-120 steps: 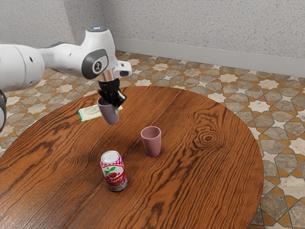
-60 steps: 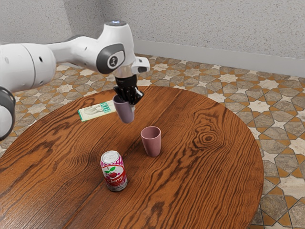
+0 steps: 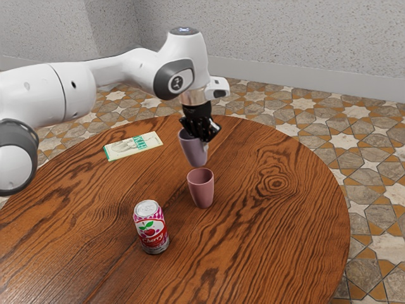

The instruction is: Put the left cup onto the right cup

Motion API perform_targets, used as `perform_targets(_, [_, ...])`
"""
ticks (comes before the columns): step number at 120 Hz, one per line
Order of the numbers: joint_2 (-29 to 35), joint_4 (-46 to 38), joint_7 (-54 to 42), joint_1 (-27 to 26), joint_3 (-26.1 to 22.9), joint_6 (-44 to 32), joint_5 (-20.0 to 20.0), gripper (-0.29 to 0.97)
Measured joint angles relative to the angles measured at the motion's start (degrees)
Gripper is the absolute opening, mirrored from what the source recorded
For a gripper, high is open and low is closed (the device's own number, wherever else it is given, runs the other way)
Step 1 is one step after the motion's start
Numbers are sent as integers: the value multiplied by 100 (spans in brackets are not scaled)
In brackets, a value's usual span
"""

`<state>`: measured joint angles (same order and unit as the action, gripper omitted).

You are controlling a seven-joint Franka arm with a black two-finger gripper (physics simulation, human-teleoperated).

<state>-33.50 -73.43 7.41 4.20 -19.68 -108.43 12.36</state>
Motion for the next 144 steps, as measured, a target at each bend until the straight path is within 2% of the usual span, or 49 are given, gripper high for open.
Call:
perform_targets(48, [-179,7,460,-51,-48,55,81,-10])
perform_targets(92, [118,-313,947,-111,-116,103,53,-10])
perform_targets(144, [73,-457,1320,-103,-45,65,53,-10])
